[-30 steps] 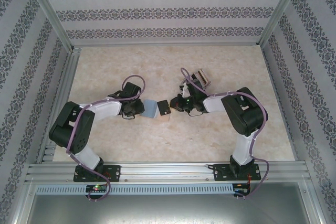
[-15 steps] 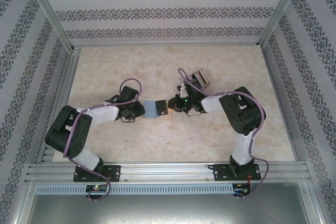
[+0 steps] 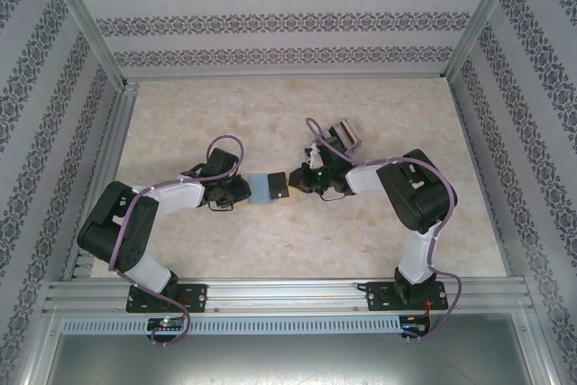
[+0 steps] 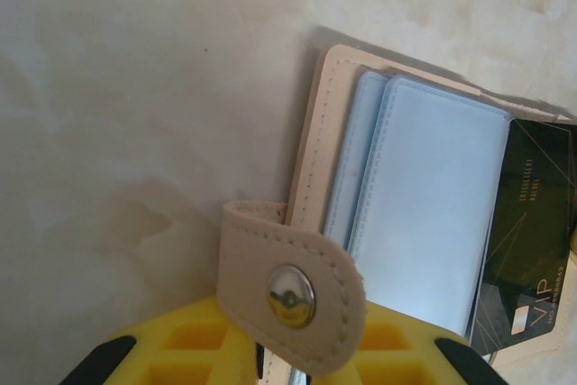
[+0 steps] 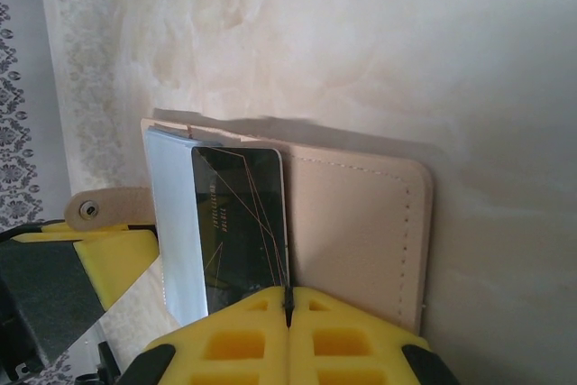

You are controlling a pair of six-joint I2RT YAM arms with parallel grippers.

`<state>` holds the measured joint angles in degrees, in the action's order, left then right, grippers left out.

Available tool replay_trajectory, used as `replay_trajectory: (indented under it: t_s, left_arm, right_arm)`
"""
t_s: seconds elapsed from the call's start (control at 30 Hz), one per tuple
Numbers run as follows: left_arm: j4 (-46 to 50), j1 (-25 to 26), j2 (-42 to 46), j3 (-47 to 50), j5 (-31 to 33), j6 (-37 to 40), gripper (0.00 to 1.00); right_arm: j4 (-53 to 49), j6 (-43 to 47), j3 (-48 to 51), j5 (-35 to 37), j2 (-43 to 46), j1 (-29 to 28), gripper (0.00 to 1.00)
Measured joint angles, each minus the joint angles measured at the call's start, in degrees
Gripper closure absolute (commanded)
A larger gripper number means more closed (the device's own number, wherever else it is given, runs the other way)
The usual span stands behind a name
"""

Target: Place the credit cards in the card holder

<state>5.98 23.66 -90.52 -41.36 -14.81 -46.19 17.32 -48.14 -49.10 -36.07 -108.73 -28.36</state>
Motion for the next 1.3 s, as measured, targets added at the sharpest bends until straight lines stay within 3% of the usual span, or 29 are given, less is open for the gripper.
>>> replay_trajectory:
  t_s: [1.3]
  left_arm:
    - [0.63,1.14,0.28,0.0,0.04,-0.39,0.78]
  right_arm:
    - [-2.27,-1.7,0.85,0.66,3.45,-1.18,0.92]
